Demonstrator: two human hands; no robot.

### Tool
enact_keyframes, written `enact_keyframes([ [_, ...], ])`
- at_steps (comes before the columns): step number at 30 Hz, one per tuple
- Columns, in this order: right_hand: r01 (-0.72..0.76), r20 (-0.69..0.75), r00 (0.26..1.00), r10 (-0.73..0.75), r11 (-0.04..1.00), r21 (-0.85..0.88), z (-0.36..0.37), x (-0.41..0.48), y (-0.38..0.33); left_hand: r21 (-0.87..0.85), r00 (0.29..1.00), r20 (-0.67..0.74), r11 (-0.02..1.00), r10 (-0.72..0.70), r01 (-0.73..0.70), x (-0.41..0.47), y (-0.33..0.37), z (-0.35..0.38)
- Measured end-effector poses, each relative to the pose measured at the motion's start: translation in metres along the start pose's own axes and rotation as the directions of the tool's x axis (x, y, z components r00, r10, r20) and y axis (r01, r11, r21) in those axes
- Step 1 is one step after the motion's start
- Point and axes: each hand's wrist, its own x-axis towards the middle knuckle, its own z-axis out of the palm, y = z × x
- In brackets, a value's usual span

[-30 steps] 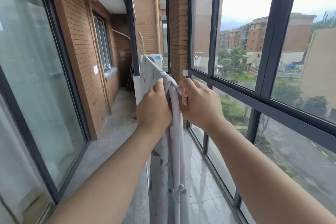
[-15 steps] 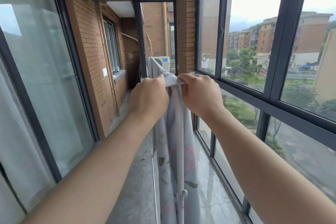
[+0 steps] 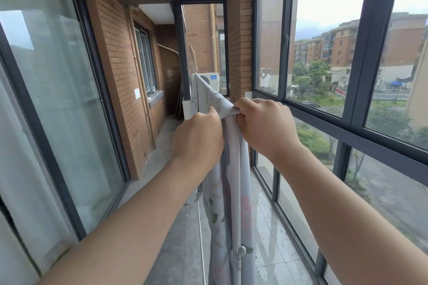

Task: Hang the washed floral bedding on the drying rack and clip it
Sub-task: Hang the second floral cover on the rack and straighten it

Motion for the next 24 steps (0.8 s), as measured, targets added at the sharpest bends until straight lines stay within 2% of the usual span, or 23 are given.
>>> enact_keyframes([
  [4, -0.065, 0.002, 0.998, 0.065, 0.997, 0.029, 0.007, -0.010, 0.000, -0.097, 0.999, -0.003, 0.995, -0.036, 0.035, -0.004, -0.001, 0.007],
  [8, -0.090, 0.017, 0.996, 0.089, 0.994, 0.067, 0.013, -0.012, -0.006, -0.181, 0.995, 0.056, 0.980, -0.078, 0.087, 0.001, 0.006, 0.006],
  [13, -0.127, 0.097, 0.987, 0.128, 0.992, -0.009, 0.016, -0.005, -0.005, -0.215, 0.998, 0.060, 0.976, -0.003, 0.016, 0.006, -0.003, 0.003],
  [18, -0.121, 0.172, 0.977, 0.126, 0.992, -0.040, -0.001, 0.008, -0.007, -0.110, 0.996, -0.083, 0.993, -0.043, 0.033, 0.015, -0.014, -0.010],
  [21, -0.128, 0.240, 0.961, 0.137, 0.990, -0.050, -0.010, 0.015, -0.009, 0.043, 0.999, -0.035, 0.999, 0.020, -0.019, 0.006, -0.003, -0.007],
  [24, -0.170, 0.283, 0.944, 0.168, 0.985, -0.016, -0.013, 0.015, -0.010, 0.078, 0.999, -0.041, 0.997, 0.032, -0.029, 0.007, -0.005, -0.007],
])
